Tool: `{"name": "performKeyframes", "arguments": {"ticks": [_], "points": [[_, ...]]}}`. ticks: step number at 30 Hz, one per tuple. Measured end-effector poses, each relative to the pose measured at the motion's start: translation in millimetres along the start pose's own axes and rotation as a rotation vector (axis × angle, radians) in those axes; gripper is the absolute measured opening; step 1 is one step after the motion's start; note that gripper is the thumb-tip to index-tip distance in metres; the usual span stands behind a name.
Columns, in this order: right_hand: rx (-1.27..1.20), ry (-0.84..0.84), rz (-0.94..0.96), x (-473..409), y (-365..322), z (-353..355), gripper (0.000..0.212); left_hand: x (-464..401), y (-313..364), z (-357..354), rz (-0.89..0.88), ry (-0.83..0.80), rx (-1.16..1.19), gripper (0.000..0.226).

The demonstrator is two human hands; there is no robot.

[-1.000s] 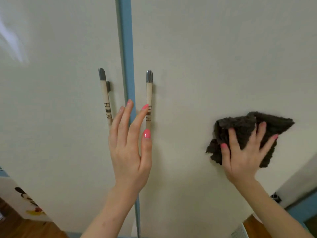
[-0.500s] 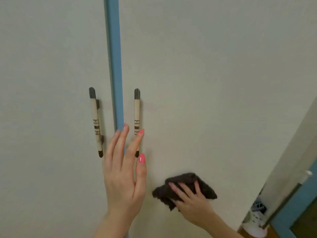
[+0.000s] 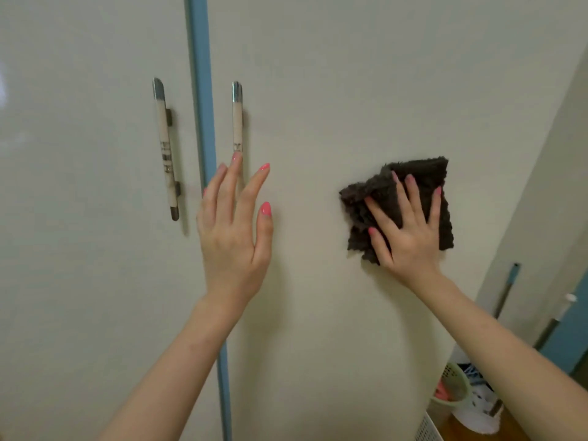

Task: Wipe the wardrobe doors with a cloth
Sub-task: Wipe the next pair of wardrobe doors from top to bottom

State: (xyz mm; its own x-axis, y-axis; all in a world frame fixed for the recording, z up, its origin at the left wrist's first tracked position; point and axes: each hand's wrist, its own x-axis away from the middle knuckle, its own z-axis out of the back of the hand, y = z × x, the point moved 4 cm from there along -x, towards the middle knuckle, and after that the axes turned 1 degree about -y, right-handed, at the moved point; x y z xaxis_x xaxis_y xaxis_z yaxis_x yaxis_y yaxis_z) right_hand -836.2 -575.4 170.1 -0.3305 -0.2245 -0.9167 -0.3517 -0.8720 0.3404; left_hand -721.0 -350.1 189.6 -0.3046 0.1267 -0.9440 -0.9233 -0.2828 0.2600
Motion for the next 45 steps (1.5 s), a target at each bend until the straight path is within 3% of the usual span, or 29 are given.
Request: {"name": "performKeyframes", "arguments": {"ticks": [5,10,16,18,23,28,33,35,41,45], "points": [[-0.015,0.089,-0.103,14.8,-15.6,-6.0,0.044,33.0,-8.2,-7.9,-0.038,0.051,0.055,0.043],[0.007,0.132,-0.098,93.1,-46.0,-27.5,0.045,80.0,-21.3,-22.2,-0.126,0.094,0.027,0.045],[0.074,0.047,-0.072,120.3,-47.1,-32.8,0.051,106.4,-32.6,-34.2,-0.133,0.12,-0.048,0.048],[0.061,0.019,-0.176,117.5,-29.9,-27.1,0.053,117.0,-30.1,-37.2,-0.131,0.124,-0.035,0.048],[-0.013,0.031,-0.663,139.6,56.6,-2.2,0.06,136.0,-22.5,-32.6,-0.152,0.16,0.002,0.049],[-0.022,0.025,-0.616,214.6,39.6,-14.4,0.063,153.7,-27.5,-30.5,-0.157,0.139,0.049,0.05],[-0.003,0.071,-0.728,243.3,-19.9,-47.6,0.059,174.8,-45.5,-33.4,-0.151,0.113,0.022,0.049],[0.021,0.077,-0.675,219.1,-59.7,-56.5,0.06,177.5,-53.2,-29.0,-0.137,0.113,-0.002,0.049],[0.004,0.02,-0.257,124.2,-221.5,-87.3,0.059,181.1,-68.1,-1.0,-0.07,0.153,-0.045,0.052],[-0.044,-0.043,-0.16,86.6,-274.3,-100.4,0.06,189.8,-72.3,10.3,-0.019,0.175,-0.048,0.054]]}}
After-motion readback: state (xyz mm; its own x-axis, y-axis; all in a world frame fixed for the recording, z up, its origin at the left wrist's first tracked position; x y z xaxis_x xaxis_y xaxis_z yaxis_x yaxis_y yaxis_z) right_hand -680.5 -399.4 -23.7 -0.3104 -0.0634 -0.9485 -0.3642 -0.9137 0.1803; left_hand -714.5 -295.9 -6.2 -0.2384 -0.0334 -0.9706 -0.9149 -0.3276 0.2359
